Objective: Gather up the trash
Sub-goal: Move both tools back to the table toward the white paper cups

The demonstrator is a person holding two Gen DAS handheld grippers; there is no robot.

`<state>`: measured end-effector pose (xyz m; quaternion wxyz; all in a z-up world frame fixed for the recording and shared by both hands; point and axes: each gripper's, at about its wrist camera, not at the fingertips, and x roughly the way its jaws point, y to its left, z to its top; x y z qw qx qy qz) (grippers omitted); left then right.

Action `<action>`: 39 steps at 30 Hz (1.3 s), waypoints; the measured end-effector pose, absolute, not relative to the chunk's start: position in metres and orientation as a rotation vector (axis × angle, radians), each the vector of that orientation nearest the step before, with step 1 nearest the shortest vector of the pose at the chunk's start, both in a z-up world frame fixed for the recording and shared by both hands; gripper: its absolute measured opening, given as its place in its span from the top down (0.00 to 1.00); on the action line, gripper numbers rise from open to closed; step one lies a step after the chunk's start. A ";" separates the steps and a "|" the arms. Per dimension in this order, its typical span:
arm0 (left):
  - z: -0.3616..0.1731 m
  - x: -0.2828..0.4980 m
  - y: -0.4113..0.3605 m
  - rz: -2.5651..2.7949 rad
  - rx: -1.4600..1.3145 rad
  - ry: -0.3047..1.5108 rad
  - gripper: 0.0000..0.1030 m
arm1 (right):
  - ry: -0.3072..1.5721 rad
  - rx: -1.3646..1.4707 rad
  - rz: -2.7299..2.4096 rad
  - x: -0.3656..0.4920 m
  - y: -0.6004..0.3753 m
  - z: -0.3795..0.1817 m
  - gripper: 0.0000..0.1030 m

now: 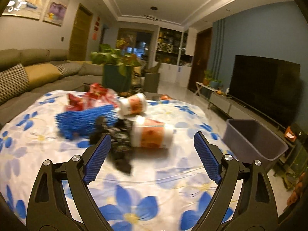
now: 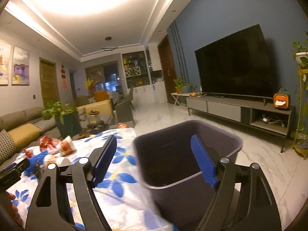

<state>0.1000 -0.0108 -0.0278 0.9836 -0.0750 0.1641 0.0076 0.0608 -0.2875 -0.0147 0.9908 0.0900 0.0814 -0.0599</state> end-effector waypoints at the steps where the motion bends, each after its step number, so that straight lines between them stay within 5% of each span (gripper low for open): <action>1: -0.028 0.097 -0.006 0.032 -0.146 0.324 0.16 | 0.163 0.175 -0.109 0.061 -0.281 -0.014 0.20; 39: -0.049 0.094 0.140 0.298 -0.256 0.319 0.13 | 0.388 0.074 0.204 0.165 -0.069 -0.048 0.06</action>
